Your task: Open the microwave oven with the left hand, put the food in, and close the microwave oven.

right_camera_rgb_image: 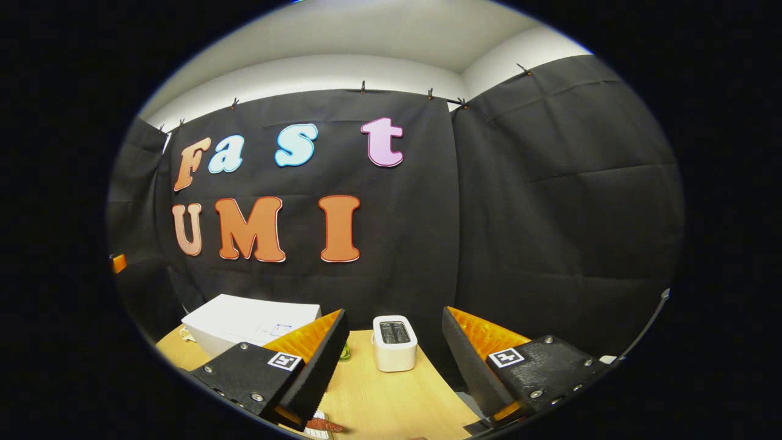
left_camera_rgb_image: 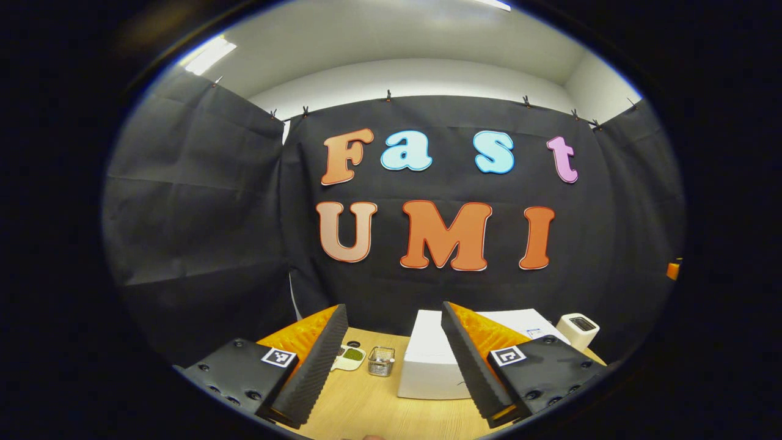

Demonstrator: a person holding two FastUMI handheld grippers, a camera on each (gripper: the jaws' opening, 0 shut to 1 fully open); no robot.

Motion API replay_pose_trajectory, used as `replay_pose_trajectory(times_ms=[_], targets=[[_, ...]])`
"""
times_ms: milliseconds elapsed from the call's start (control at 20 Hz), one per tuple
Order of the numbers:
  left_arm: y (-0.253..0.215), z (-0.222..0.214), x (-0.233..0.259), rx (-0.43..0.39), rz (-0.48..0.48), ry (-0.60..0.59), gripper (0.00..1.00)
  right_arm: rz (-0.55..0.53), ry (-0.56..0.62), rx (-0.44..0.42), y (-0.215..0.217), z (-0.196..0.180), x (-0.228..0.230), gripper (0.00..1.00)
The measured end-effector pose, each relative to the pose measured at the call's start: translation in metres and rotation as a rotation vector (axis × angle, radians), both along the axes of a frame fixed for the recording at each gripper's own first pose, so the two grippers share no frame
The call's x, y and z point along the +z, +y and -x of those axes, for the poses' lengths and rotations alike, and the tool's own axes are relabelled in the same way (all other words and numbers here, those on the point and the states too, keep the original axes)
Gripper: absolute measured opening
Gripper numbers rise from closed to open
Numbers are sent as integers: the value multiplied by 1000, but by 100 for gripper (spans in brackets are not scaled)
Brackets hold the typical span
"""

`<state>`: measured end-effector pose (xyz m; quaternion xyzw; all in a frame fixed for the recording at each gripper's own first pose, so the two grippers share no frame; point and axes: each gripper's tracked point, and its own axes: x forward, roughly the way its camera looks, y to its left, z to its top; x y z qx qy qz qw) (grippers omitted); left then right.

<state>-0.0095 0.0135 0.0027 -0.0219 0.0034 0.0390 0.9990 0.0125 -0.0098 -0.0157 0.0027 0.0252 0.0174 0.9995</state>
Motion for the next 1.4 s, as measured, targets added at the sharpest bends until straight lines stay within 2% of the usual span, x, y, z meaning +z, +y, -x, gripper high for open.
replay_pose_trajectory(times_ms=[50, 100, 150, 200, 250, 300, 600, 650, 700, 900, 1100, 1400], targets=[[-1, 0, 4, 0, -2, -4, 97, -5, 0, 8, 2, -2, 0, 100], [-2, 1, 4, 1, -5, -8, 96, -10, -1, 15, 3, -4, 0, 100], [-4, 1, 6, -5, -7, -12, 96, -15, -3, 20, 4, -4, 1, 96], [-5, 1, 7, -6, -9, -15, 96, -17, -7, 25, 6, -6, 2, 96], [-7, 1, 7, -11, -8, -12, 97, -14, -8, 28, 7, -6, 0, 100], [-10, 1, 4, -15, -6, -7, 97, -10, -6, 32, 8, -7, -1, 95], [-23, -7, -6, -21, 7, -10, 99, -19, 4, 36, 10, -12, -5, 96], [-34, -10, -11, -37, 10, -10, 96, -25, 6, 39, 12, -13, -6, 100], [-44, -14, -17, -54, 12, -9, 100, -27, 6, 43, 14, -13, -6, 96], [-95, -26, -45, -134, 12, -11, 96, -11, 9, 54, 19, -15, -7, 95], [-159, -34, -76, -251, 37, 1, 99, -12, 18, 64, 19, -13, -10, 96], [-251, -40, -136, -386, -16, 18, 97, -11, 34, 42, 5, -11, -11, 95]])
